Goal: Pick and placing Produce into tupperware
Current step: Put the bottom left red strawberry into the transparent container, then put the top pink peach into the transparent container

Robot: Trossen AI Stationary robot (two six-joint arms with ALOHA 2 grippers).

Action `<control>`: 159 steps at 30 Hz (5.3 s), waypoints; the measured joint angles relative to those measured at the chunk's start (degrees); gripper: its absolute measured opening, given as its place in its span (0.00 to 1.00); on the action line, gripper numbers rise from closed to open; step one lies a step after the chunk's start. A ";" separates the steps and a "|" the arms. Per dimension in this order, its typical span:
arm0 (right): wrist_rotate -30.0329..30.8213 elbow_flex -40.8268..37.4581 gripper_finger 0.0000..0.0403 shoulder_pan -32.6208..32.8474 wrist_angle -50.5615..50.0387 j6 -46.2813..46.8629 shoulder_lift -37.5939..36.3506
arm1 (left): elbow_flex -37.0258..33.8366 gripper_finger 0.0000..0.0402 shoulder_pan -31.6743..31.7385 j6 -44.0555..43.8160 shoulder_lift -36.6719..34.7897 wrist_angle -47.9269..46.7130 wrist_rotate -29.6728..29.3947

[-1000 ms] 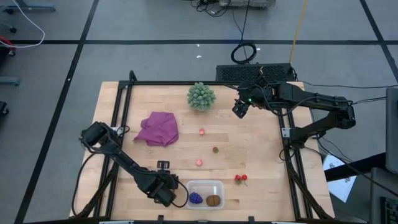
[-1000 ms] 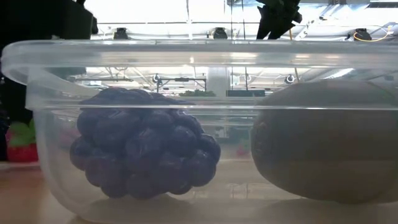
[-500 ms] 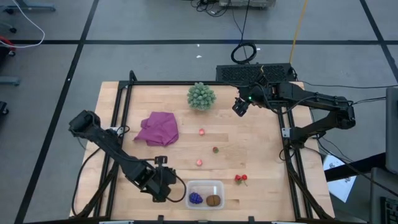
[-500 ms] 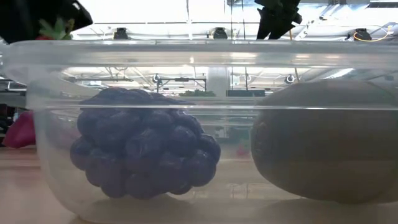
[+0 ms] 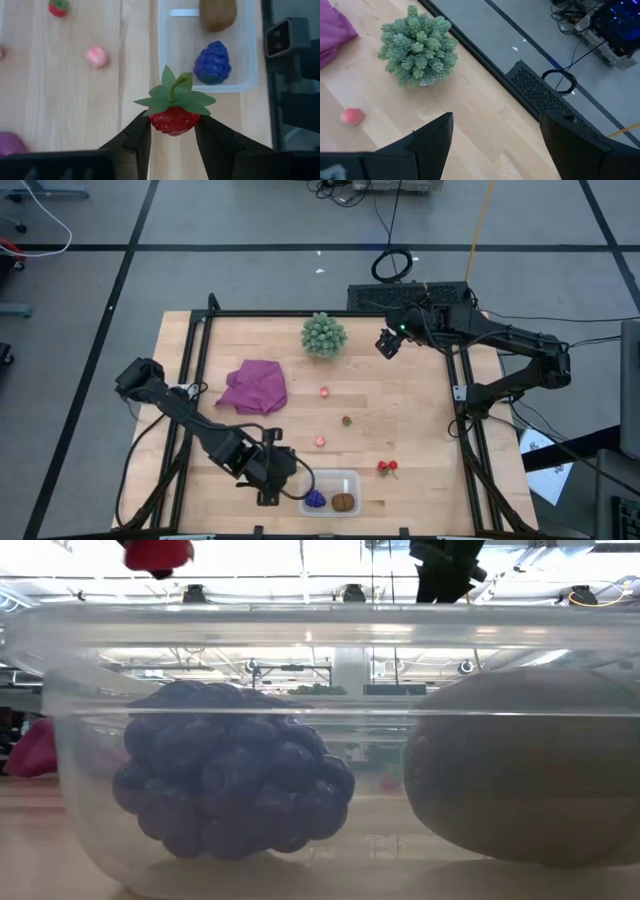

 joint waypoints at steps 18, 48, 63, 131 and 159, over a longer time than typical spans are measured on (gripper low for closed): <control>0.00 0.00 0.72 -5.97 -0.45 -4.38 0.00 | 25.83 0.35 4.36 8.32 21.14 -6.34 7.04; 0.00 0.00 0.72 -13.62 -3.72 -6.12 -0.02 | 29.36 0.35 7.34 7.54 31.07 -0.98 11.95; -0.06 0.00 0.72 -13.60 -3.74 -5.48 -0.02 | 29.30 0.35 6.36 5.96 33.15 -1.69 12.79; -1.81 0.00 0.72 -13.56 -7.18 -5.92 -0.02 | 45.18 0.45 14.45 18.52 33.00 -39.12 -7.11; -1.44 0.00 0.72 -17.52 -7.57 -8.56 0.00 | -13.17 0.45 31.57 27.92 -5.45 8.39 6.75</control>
